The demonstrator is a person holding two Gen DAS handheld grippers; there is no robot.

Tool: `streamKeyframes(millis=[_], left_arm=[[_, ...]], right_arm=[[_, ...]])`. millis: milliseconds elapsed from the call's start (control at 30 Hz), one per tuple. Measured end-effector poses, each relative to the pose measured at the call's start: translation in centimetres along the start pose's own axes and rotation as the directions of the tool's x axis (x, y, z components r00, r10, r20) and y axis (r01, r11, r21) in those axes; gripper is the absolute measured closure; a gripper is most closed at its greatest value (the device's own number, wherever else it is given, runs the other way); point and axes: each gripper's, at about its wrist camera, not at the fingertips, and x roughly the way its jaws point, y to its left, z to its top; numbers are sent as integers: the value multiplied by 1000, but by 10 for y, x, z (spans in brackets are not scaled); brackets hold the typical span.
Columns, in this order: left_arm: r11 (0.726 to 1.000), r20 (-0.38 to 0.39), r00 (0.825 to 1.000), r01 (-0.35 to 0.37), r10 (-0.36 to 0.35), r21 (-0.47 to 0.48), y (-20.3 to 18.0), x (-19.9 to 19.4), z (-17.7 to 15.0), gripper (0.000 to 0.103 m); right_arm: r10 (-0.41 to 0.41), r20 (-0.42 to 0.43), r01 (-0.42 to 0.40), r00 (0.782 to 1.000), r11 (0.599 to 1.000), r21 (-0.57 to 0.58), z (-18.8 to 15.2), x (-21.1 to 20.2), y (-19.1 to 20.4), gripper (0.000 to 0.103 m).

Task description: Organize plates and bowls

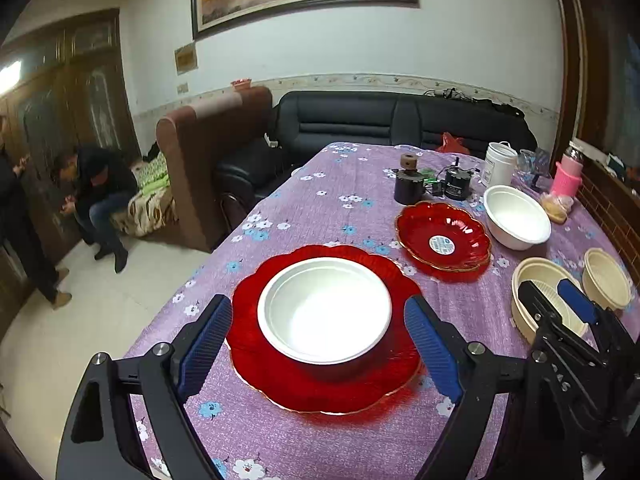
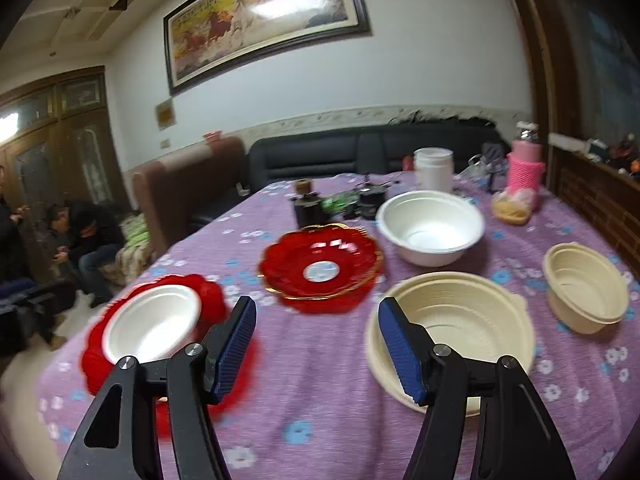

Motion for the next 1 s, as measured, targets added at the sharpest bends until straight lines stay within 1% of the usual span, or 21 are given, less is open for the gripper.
streamKeyframes(millis=[67,100,133,200,267,367,567,667,900,1000], left_arm=[[1000,-4,1000,7,-7,10,-7,-2,-2,15],[1000,-10,1000,13,-13,13,-10,-1,-3,15],[1000,-16,1000,19,-19,18,-12,0,-4,15],[999,-26,999,25,-24,24,-16,1,-5,15],[999,-31,999,28,-28,24,-18,0,-6,15],[999,-39,999,34,-33,22,-19,2,-8,15],[999,-58,997,42,-41,13,-18,7,-12,15],[998,-70,996,55,-55,-1,-15,10,-14,15],[995,-85,992,86,-89,-42,-9,12,-14,15],[994,-101,990,100,-103,-36,-8,12,-12,15]], right_arm=[[-34,13,34,999,999,3,-4,3,-5,34],[-59,11,59,998,998,13,-7,6,-10,34],[-68,2,68,998,997,23,-9,9,-13,34],[-61,-16,62,998,997,51,-9,12,-21,34],[-75,-7,75,997,996,51,-8,10,-21,34],[-70,-10,71,997,996,49,-10,9,-20,34],[-75,-9,75,997,997,11,-13,9,-11,33],[-75,-16,75,997,997,-6,-15,10,-7,31],[-66,-24,65,998,997,-29,-18,10,-2,30],[-54,-48,53,997,998,-34,-19,13,0,29]])
